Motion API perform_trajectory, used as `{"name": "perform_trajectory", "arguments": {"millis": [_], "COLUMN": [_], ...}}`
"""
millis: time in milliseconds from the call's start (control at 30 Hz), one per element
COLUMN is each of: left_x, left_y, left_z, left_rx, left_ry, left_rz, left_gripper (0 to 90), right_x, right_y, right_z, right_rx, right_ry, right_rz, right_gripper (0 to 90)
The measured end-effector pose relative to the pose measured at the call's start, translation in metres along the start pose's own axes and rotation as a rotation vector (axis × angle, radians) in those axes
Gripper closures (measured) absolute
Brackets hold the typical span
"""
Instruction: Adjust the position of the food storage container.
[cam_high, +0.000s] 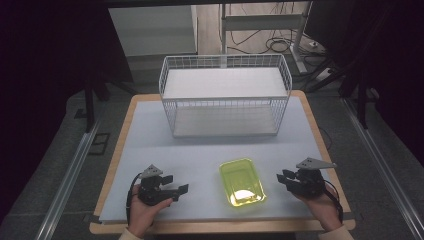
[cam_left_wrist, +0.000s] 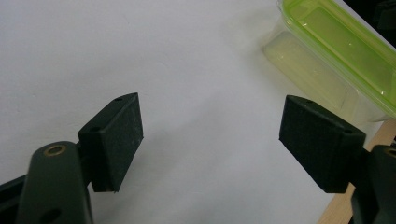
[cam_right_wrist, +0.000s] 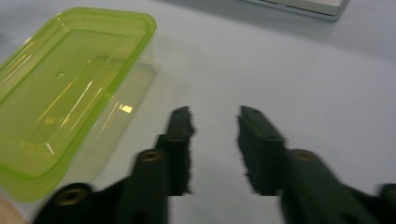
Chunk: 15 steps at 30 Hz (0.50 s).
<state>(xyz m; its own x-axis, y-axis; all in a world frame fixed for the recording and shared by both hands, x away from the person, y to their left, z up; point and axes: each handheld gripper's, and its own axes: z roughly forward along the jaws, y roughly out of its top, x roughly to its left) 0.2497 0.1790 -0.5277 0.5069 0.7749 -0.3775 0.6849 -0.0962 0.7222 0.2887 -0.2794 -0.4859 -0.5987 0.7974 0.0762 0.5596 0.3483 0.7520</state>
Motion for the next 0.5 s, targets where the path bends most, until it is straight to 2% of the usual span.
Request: {"name": "perform_trajectory", "arguments": {"millis": [100,200,233,300,333,367,400,433,467,500], "left_x": [0.0,0.0,0.0,-0.001,-0.001,-0.001,-0.001,-0.002,-0.002,-0.002], "left_y": [0.0,0.0,0.0,0.0,0.0,0.0,0.0,-0.001,-0.001,-0.001], "left_z": [0.0,0.0,0.001,0.001,0.001,0.002,0.002,0.002,0.002,0.003], "left_rx": [0.0,0.0,0.002,0.003,0.003,0.005,0.005,0.006,0.006,0.008], "left_ry": [0.001,0.002,0.004,0.004,0.004,0.004,0.004,0.003,0.003,0.001], "left_rz": [0.001,0.001,0.001,0.001,0.001,0.003,0.003,0.003,0.003,0.002], "left_gripper": [21.4,21.4,21.4,21.4,21.4,21.4,21.4,21.4,21.4,21.4], "right_x": [0.003,0.011,0.024,0.04,0.04,0.058,0.058,0.073,0.073,0.079], "right_y": [0.004,0.009,0.015,0.019,0.019,0.022,0.022,0.024,0.024,0.025], "right_z": [-0.005,-0.011,-0.015,-0.015,-0.015,-0.014,-0.014,-0.012,-0.012,-0.011], "right_rx": [-0.006,-0.027,-0.042,-0.037,-0.037,-0.027,-0.027,-0.011,-0.011,-0.008], "right_ry": [0.023,0.04,0.066,0.109,0.109,0.153,0.153,0.198,0.198,0.21], "right_rz": [-0.002,-0.016,-0.047,-0.085,-0.085,-0.126,-0.126,-0.16,-0.16,-0.172], "right_gripper": [86.8,89.7,89.7,89.7,89.7,89.7,89.7,89.8,89.8,89.8]}}
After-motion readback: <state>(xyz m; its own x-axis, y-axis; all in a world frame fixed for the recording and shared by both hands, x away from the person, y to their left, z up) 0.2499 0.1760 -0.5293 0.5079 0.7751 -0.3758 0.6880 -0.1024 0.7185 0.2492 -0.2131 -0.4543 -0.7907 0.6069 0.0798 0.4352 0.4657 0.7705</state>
